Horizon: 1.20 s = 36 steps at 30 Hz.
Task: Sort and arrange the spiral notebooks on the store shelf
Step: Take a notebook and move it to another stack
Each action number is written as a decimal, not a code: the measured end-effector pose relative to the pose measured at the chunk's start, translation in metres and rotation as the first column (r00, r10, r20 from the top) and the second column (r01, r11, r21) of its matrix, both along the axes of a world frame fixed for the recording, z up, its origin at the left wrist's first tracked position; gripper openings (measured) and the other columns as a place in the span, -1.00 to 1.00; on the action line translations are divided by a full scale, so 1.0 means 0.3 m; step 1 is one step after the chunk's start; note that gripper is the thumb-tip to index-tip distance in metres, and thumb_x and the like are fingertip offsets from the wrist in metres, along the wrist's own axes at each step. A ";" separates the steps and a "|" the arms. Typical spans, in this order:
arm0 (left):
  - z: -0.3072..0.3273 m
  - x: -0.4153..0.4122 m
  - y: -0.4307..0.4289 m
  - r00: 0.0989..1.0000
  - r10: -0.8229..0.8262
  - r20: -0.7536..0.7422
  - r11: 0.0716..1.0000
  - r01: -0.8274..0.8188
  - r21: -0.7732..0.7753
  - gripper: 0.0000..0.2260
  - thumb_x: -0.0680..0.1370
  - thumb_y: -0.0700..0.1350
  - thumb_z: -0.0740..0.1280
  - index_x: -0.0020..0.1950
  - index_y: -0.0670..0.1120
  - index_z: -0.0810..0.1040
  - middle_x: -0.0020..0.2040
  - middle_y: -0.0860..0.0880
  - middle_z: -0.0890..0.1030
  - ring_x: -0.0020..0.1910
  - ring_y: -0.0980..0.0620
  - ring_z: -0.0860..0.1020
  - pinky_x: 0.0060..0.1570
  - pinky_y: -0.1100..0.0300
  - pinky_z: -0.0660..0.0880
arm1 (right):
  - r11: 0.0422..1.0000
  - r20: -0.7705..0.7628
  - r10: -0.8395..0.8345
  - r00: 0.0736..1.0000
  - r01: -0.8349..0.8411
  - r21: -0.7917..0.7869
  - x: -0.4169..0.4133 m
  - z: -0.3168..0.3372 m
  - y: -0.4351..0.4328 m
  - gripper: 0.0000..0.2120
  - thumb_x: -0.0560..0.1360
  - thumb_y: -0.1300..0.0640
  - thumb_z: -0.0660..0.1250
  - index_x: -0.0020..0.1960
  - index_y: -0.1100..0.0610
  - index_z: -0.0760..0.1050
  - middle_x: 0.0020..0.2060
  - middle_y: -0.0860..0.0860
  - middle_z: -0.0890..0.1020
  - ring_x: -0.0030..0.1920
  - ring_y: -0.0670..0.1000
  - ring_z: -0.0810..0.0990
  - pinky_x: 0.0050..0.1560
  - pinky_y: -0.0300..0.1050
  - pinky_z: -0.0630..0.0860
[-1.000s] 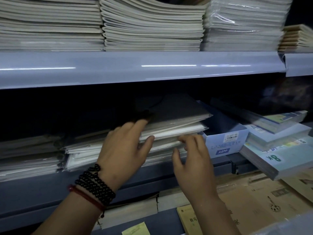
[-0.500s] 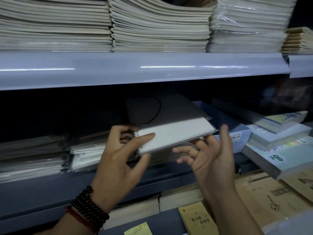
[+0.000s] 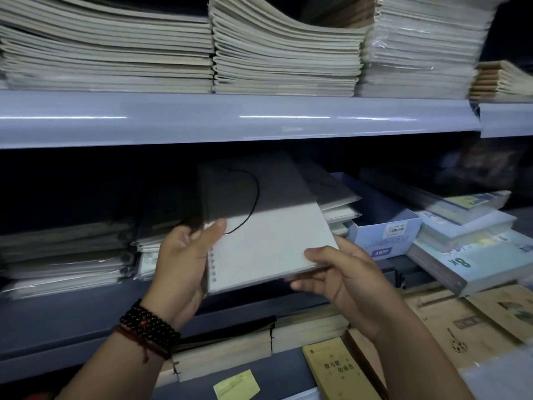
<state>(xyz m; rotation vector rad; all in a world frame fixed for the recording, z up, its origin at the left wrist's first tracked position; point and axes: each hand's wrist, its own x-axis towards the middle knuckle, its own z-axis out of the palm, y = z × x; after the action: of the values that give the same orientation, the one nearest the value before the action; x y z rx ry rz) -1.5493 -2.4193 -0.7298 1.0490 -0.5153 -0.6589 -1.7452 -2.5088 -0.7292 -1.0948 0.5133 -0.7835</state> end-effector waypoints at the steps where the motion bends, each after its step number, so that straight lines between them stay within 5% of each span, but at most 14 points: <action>1: -0.009 0.015 0.004 1.000 -0.013 -0.004 1.000 0.013 0.009 -0.82 0.53 -0.22 0.45 -0.09 -0.12 0.43 -0.03 -0.19 0.71 -0.10 -0.12 0.70 -0.21 0.08 0.65 | 1.000 -0.004 -0.025 1.000 0.025 -0.001 -0.005 0.001 0.000 -0.71 0.55 0.28 0.31 0.26 0.22 0.54 0.09 0.20 0.69 0.04 0.23 0.70 -0.07 0.04 0.67; 4: -0.025 0.036 0.029 0.996 -0.073 0.052 0.997 0.071 0.038 -0.84 0.51 -0.27 0.44 0.04 -0.17 0.53 -0.01 -0.19 0.72 -0.02 -0.17 0.69 0.02 -0.02 0.61 | 0.985 -0.052 -0.165 0.985 0.161 -0.068 0.001 -0.004 -0.002 -0.74 0.54 0.12 0.39 0.22 0.09 0.59 0.09 0.06 0.71 0.10 0.09 0.70 0.12 0.07 0.61; 8: -0.030 0.041 0.074 0.981 -0.151 0.123 0.986 0.141 0.085 -0.78 0.53 -0.28 0.41 0.17 -0.18 0.56 0.03 -0.16 0.73 -0.05 -0.12 0.69 -0.02 -0.01 0.61 | 0.946 -0.131 -0.303 0.944 0.280 -0.165 0.040 -0.008 0.031 -0.89 0.57 0.08 0.39 0.07 0.04 0.63 -0.03 0.03 0.74 -0.01 0.09 0.72 0.00 0.05 0.65; 13: -0.039 0.077 0.142 0.984 -0.076 0.159 0.992 0.058 0.114 -0.89 0.54 -0.08 0.45 -0.03 -0.10 0.70 0.04 -0.15 0.72 0.00 -0.09 0.64 0.27 -0.18 0.49 | 0.943 -0.184 -0.308 0.934 0.274 -0.189 0.064 -0.031 0.082 -0.89 0.54 0.06 0.42 -0.01 0.10 0.62 -0.04 0.11 0.72 0.05 0.24 0.68 0.14 0.28 0.58; 17: -0.028 0.089 0.212 0.959 -0.065 0.277 0.987 0.021 0.160 -0.88 0.52 -0.06 0.48 -0.08 -0.10 0.73 -0.10 -0.11 0.72 -0.15 0.03 0.62 -0.05 0.14 0.57 | 0.901 -0.172 -0.390 0.904 0.337 -0.273 0.066 -0.046 0.133 -0.63 0.53 -0.05 0.43 -0.13 0.28 0.51 -0.24 0.19 0.60 -0.24 0.24 0.49 -0.17 0.02 0.45; 21: -0.015 0.096 0.282 0.946 -0.076 0.316 0.989 0.031 0.144 -0.93 0.51 -0.16 0.47 -0.06 -0.14 0.73 -0.30 0.04 0.66 -0.46 0.22 0.50 -0.45 0.43 0.39 | 0.873 -0.192 -0.405 0.894 0.316 -0.371 0.042 -0.049 0.165 -0.62 0.50 -0.08 0.45 -0.17 0.26 0.56 -0.25 0.20 0.59 -0.24 0.08 0.50 -0.18 -0.04 0.40; 26: 0.008 0.120 0.350 0.936 -0.120 0.332 0.982 0.063 0.179 -0.76 0.47 -0.07 0.50 0.08 -0.14 0.69 -0.37 -0.12 0.59 -0.47 0.02 0.38 -0.47 0.25 0.35 | 0.850 -0.135 -0.381 0.914 0.289 -0.440 0.007 -0.012 0.201 -0.96 0.49 0.04 0.47 -0.10 -0.01 0.69 -0.38 -0.09 0.62 -0.38 -0.08 0.51 -0.36 -0.19 0.46; 30: 0.034 0.120 0.384 0.927 -0.145 0.345 0.987 0.109 0.120 -0.80 0.51 -0.13 0.42 0.06 -0.22 0.64 -0.22 -0.25 0.69 -0.44 -0.05 0.50 -0.49 0.21 0.45 | 0.769 -0.029 -0.423 0.906 0.342 -0.541 0.006 -0.001 0.231 -0.95 0.45 0.05 0.49 -0.12 -0.09 0.70 -0.27 -0.01 0.68 -0.34 0.07 0.58 -0.29 0.07 0.61; 32: 0.038 0.125 0.394 0.925 -0.175 0.336 0.984 0.152 0.094 -0.83 0.52 -0.13 0.40 -0.03 -0.24 0.63 -0.24 -0.27 0.67 -0.42 -0.07 0.53 -0.48 0.19 0.49 | 0.747 -0.014 -0.429 0.903 0.346 -0.568 0.008 -0.003 0.240 -0.94 0.45 0.08 0.48 -0.13 -0.07 0.69 -0.21 0.00 0.70 -0.32 -0.02 0.62 -0.32 0.01 0.62; 36: 0.050 0.140 0.414 0.946 -0.214 0.245 0.977 0.206 0.058 -0.82 0.48 -0.11 0.47 -0.16 -0.21 0.58 -0.35 -0.31 0.57 -0.50 -0.11 0.49 -0.51 0.17 0.46 | 0.807 -0.043 -0.356 0.933 0.284 -0.517 -0.001 -0.003 0.235 -0.89 0.41 0.07 0.49 -0.10 0.08 0.69 -0.43 0.02 0.59 -0.40 0.05 0.49 -0.38 -0.12 0.55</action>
<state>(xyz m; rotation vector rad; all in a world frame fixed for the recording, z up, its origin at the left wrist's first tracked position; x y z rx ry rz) -1.5072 -2.2952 -0.7148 1.1235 -0.8483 -0.7280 -1.7457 -2.4382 -0.7300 -1.5834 0.6417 -1.1907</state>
